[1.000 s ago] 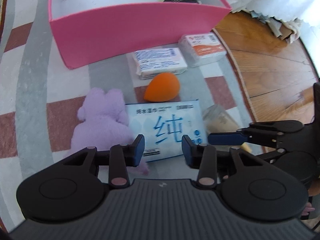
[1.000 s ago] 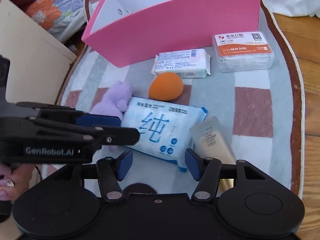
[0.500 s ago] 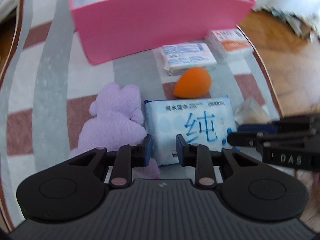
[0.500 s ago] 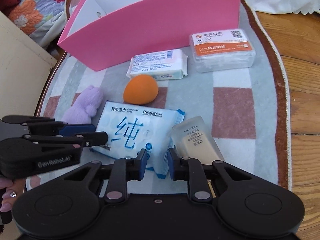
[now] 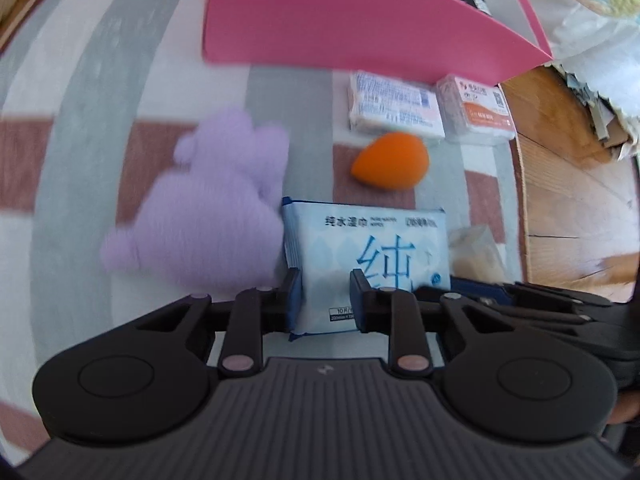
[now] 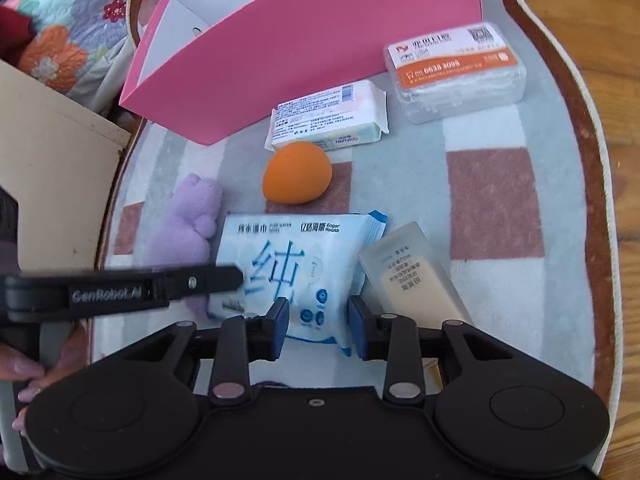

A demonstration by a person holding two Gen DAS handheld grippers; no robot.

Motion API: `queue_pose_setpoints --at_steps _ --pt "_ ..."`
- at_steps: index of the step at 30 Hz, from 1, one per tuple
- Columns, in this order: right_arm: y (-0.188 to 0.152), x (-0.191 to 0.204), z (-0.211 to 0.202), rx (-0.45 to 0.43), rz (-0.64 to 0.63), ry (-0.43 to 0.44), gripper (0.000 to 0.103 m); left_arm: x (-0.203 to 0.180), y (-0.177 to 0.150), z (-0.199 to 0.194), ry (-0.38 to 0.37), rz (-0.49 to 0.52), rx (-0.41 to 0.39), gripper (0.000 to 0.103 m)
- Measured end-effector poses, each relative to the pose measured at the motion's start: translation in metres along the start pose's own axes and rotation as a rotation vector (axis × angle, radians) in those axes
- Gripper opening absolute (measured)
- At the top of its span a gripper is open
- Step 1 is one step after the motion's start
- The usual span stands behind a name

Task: Organize objects
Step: 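Close the left tool on the blue-lettered wet-wipe pack, then carry the wet-wipe pack with the left tool and drop it into the box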

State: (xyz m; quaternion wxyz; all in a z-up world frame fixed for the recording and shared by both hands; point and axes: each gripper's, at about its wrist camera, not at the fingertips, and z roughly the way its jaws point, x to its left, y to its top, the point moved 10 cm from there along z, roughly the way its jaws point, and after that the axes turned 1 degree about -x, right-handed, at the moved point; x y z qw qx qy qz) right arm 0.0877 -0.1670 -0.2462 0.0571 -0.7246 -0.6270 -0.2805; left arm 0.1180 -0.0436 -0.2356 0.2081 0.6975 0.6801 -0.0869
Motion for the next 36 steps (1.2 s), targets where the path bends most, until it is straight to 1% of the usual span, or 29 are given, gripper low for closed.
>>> queue_pose_setpoints --at_steps 3,5,6,8,11,12,14,16,17,18,19,20,21,23,26,28,33,36 --pt "-0.003 0.003 -0.001 0.003 -0.040 -0.028 0.038 0.006 -0.009 -0.002 -0.028 -0.062 0.003 0.024" --pt "-0.005 0.006 0.001 0.008 -0.081 -0.058 0.039 0.011 -0.011 0.001 -0.023 -0.079 -0.008 0.024" --pt "-0.005 0.006 0.003 0.007 -0.096 -0.072 0.039 0.012 -0.010 0.002 -0.023 -0.068 -0.018 0.025" --pt "-0.005 0.008 0.004 0.003 -0.121 -0.092 0.039 0.012 -0.011 0.004 0.010 -0.026 -0.041 0.027" --pt "-0.005 0.008 0.007 0.003 -0.143 -0.108 0.041 0.005 -0.013 0.003 0.025 0.030 -0.070 0.031" --pt "-0.005 0.008 0.007 0.004 -0.147 -0.111 0.041 0.004 -0.013 0.003 0.030 0.034 -0.074 0.032" --pt "-0.005 0.009 0.007 0.005 -0.154 -0.109 0.043 0.003 -0.012 0.003 0.017 0.001 -0.065 0.033" --pt "-0.005 0.009 0.007 0.002 -0.162 -0.109 0.042 0.003 -0.011 0.003 0.002 -0.034 -0.058 0.030" --pt "-0.006 0.010 0.007 0.000 -0.168 -0.112 0.041 0.002 -0.012 0.002 0.002 -0.026 -0.060 0.028" --pt "-0.006 0.012 0.006 -0.003 -0.170 -0.110 0.040 -0.001 -0.014 0.001 0.000 0.002 -0.060 0.028" --pt "-0.006 0.013 0.006 -0.004 -0.177 -0.114 0.039 -0.004 -0.015 -0.001 -0.009 0.027 -0.060 0.028" --pt "-0.007 0.013 0.004 -0.005 -0.182 -0.119 0.039 -0.007 -0.017 -0.004 -0.027 0.031 -0.060 0.028" --pt "-0.007 0.013 0.002 -0.005 -0.185 -0.125 0.039 -0.008 -0.019 -0.008 -0.041 0.035 -0.059 0.028" --pt "-0.009 0.015 -0.004 -0.003 -0.187 -0.123 0.039 -0.011 -0.021 -0.019 -0.042 0.062 -0.077 0.028" --pt "-0.013 0.023 -0.018 0.003 -0.173 -0.072 0.042 -0.020 -0.024 -0.042 -0.041 0.131 -0.106 0.028" --pt "-0.013 0.030 -0.031 -0.003 -0.186 -0.057 0.043 -0.028 -0.024 -0.060 -0.056 0.161 -0.117 0.028" --pt "0.005 0.050 -0.074 -0.076 -0.237 -0.035 0.045 -0.050 -0.019 -0.103 -0.100 0.217 -0.158 0.028" --pt "0.020 0.061 -0.103 -0.127 -0.278 -0.039 0.046 -0.066 -0.008 -0.131 -0.115 0.253 -0.204 0.028"
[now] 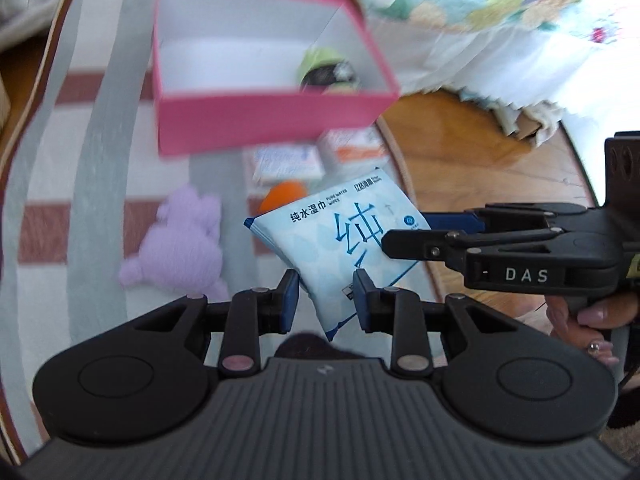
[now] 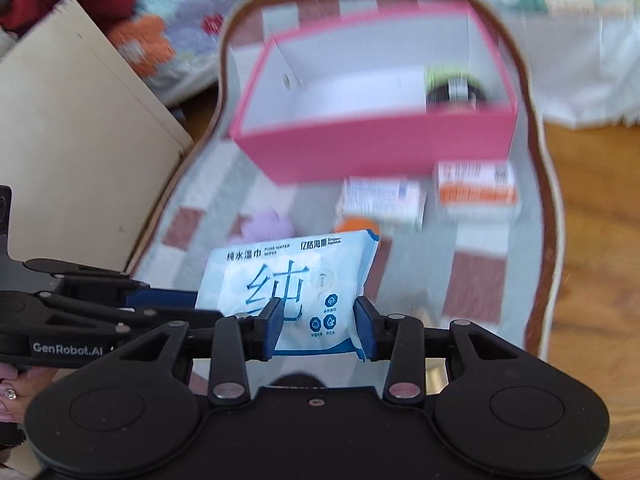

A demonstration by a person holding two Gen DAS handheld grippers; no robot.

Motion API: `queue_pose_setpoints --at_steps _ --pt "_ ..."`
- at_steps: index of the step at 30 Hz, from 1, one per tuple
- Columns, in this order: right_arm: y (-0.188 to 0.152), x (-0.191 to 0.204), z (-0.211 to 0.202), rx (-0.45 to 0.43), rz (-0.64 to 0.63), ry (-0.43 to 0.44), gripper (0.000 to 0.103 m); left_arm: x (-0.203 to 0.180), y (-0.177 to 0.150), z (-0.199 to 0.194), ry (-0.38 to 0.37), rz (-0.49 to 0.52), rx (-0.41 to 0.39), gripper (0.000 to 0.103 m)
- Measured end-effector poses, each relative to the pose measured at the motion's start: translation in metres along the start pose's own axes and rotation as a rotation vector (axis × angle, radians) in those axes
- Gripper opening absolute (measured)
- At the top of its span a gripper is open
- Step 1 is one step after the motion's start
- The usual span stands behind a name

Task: Organize objects
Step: 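Carry the wet-wipe pack with the left tool and drop it into the box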

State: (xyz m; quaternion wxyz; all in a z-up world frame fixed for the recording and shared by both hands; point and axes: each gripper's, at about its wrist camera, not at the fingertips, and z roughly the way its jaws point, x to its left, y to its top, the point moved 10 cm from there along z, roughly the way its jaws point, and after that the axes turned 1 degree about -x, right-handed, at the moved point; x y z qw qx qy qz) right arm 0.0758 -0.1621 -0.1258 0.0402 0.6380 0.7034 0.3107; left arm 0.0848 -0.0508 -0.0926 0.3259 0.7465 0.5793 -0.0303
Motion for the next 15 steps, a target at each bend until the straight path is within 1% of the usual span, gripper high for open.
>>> queue_pose_setpoints --at_steps 5,9,13,15 --pt "0.045 0.015 -0.040 -0.101 -0.092 -0.023 0.048 -0.018 0.046 -0.033 0.022 0.082 -0.074 0.028" --pt "0.085 0.022 -0.060 -0.172 -0.140 -0.039 0.049 -0.023 0.090 -0.052 0.052 0.128 -0.132 0.028" --pt "0.125 0.022 -0.061 -0.227 -0.172 -0.041 0.050 -0.015 0.133 -0.050 0.094 0.162 -0.175 0.028" --pt "0.143 0.019 -0.053 -0.247 -0.186 -0.042 0.050 -0.003 0.151 -0.038 0.109 0.146 -0.188 0.028"
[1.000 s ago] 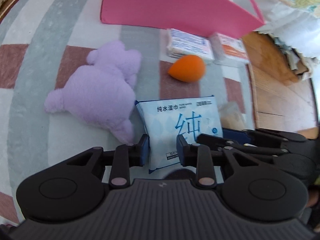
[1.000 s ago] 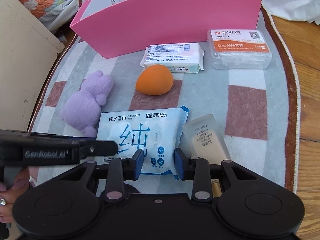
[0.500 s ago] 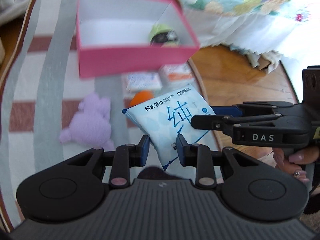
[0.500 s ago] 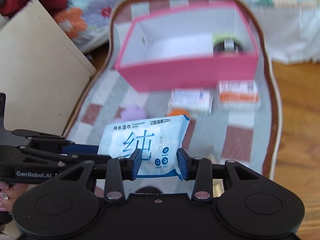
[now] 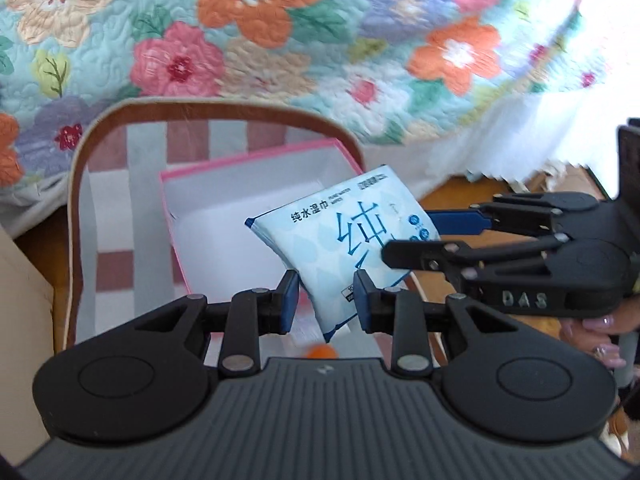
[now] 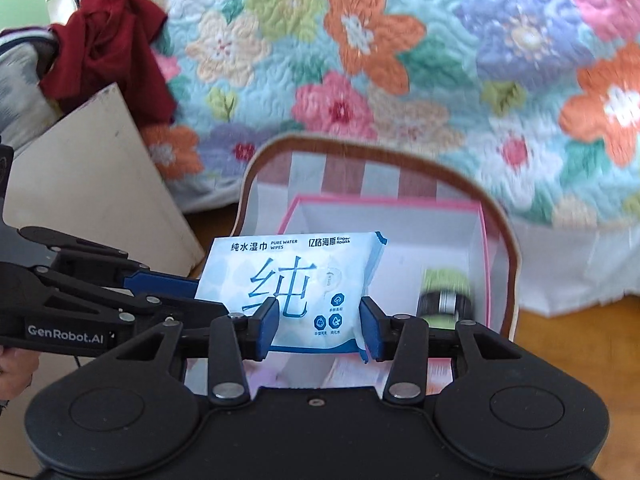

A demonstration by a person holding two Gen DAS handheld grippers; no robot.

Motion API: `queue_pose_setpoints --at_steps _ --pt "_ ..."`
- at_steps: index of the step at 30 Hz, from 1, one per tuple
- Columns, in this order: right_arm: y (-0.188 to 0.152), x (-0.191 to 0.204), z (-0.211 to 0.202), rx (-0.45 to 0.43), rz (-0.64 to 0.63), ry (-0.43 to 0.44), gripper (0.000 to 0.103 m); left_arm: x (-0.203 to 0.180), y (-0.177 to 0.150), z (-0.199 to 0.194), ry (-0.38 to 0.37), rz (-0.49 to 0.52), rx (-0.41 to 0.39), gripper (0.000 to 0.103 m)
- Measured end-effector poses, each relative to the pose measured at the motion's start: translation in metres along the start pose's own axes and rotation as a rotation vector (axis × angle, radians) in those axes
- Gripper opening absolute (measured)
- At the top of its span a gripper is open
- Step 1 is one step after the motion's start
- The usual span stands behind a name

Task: Organize objects
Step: 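Carry the wet-wipe pack with the left tool and drop it into the box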

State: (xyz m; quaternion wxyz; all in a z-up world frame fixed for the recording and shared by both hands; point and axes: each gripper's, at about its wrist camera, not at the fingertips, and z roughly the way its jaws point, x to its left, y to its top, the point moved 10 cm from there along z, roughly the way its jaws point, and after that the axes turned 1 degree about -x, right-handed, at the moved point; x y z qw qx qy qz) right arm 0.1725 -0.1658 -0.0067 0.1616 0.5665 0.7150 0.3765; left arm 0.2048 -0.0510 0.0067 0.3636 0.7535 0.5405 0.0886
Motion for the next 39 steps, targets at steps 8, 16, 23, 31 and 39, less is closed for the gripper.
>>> queue_pose_setpoints --at_steps 8,16,23,31,39 --pt "0.004 -0.045 0.097 0.045 0.061 -0.012 0.042 0.042 0.010 0.110 0.070 -0.042 0.081 0.028" --pt "-0.039 -0.082 0.189 0.236 0.145 -0.020 0.040 0.073 -0.021 0.190 0.125 -0.126 0.225 0.026" --pt "-0.065 -0.092 0.206 0.284 0.140 -0.034 0.038 0.076 -0.043 0.216 0.135 -0.189 0.269 0.026" --pt "-0.073 -0.088 0.208 0.287 0.000 -0.128 0.036 0.075 -0.048 0.219 0.194 -0.184 0.231 0.030" --pt "-0.049 -0.076 0.140 0.224 0.025 -0.078 0.039 0.045 -0.023 0.162 0.144 -0.108 0.189 0.035"
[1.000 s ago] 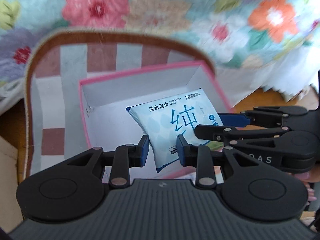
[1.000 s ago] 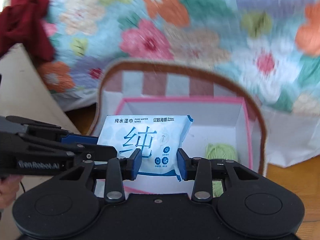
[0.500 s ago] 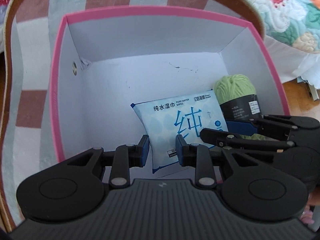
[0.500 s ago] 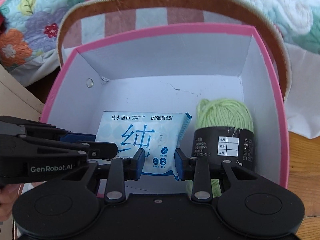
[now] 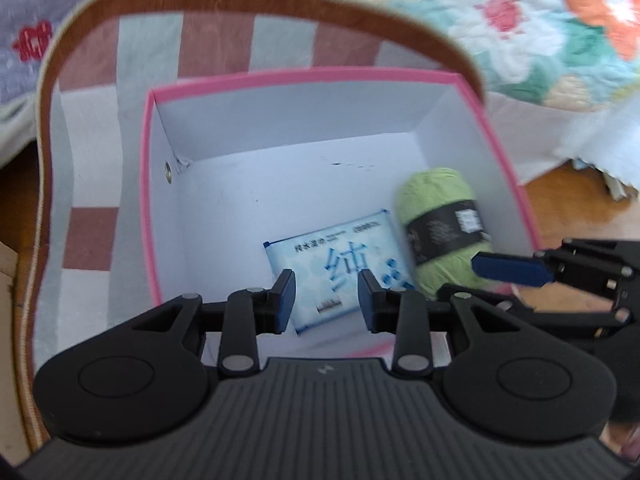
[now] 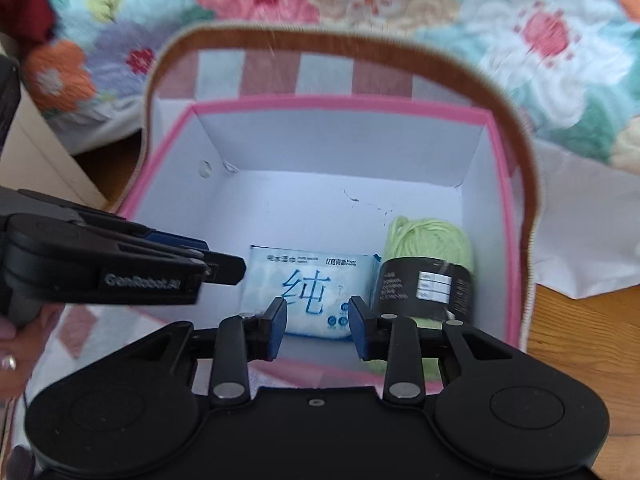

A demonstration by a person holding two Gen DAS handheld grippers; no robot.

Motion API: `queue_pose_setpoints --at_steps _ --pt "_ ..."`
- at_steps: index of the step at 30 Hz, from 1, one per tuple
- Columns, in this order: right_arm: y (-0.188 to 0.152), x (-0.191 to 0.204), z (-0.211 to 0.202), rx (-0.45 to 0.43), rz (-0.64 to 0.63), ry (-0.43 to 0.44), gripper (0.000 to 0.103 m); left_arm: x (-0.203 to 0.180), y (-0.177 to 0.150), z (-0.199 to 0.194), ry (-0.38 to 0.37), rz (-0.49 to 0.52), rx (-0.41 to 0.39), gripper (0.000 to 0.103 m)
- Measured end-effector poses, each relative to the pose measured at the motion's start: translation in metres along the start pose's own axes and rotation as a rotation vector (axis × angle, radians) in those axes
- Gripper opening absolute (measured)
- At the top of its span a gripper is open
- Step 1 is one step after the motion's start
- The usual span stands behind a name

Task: Organize objects
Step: 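Carry the wet-wipe pack with the left tool and drop it into the box, then withdraw the left tool and move it to the foundation bottle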

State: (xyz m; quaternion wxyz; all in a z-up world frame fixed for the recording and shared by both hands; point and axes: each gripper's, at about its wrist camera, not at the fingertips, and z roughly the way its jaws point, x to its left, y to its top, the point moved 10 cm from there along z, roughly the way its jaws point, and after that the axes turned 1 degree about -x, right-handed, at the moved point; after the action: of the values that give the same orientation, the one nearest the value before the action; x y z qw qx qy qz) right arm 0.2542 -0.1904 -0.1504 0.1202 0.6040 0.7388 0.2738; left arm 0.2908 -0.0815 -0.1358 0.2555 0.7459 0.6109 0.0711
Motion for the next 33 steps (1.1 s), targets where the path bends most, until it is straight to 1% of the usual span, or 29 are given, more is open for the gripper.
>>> queue_pose_setpoints --at_steps 3,6,9,13,15,18,21,24,26,28,32,33 --pt "0.000 0.002 -0.036 -0.014 0.009 0.036 0.039 -0.007 -0.003 -0.037 -0.004 0.071 0.001 0.036" --pt "-0.006 0.003 -0.075 -0.036 0.015 0.079 0.043 -0.015 -0.009 -0.074 0.004 0.135 -0.006 0.036" --pt "-0.010 0.007 -0.106 -0.049 0.021 0.109 0.044 -0.024 -0.017 -0.111 -0.010 0.179 -0.015 0.038" --pt "-0.020 0.014 -0.141 -0.047 0.026 0.143 0.049 -0.039 -0.035 -0.149 -0.018 0.243 -0.022 0.041" --pt "-0.028 0.018 -0.155 -0.037 0.030 0.159 0.051 -0.047 -0.047 -0.159 -0.035 0.267 -0.004 0.042" --pt "-0.044 0.021 -0.168 -0.008 0.047 0.173 0.053 -0.057 -0.067 -0.166 -0.067 0.287 0.039 0.046" --pt "-0.062 0.026 -0.174 0.026 0.065 0.199 0.058 -0.066 -0.088 -0.164 -0.076 0.307 0.069 0.048" --pt "-0.085 0.033 -0.174 0.061 0.048 0.208 0.066 -0.073 -0.107 -0.157 -0.107 0.303 0.101 0.048" --pt "-0.102 0.038 -0.172 0.077 0.004 0.195 0.076 -0.079 -0.120 -0.151 -0.131 0.300 0.123 0.048" --pt "-0.117 0.040 -0.169 0.076 -0.037 0.177 0.076 -0.085 -0.132 -0.144 -0.150 0.302 0.138 0.048" --pt "-0.142 0.045 -0.155 0.103 -0.066 0.218 0.076 -0.094 -0.149 -0.125 -0.172 0.309 0.148 0.049" --pt "-0.147 0.045 -0.150 0.109 -0.077 0.218 0.076 -0.097 -0.153 -0.121 -0.172 0.316 0.140 0.052"
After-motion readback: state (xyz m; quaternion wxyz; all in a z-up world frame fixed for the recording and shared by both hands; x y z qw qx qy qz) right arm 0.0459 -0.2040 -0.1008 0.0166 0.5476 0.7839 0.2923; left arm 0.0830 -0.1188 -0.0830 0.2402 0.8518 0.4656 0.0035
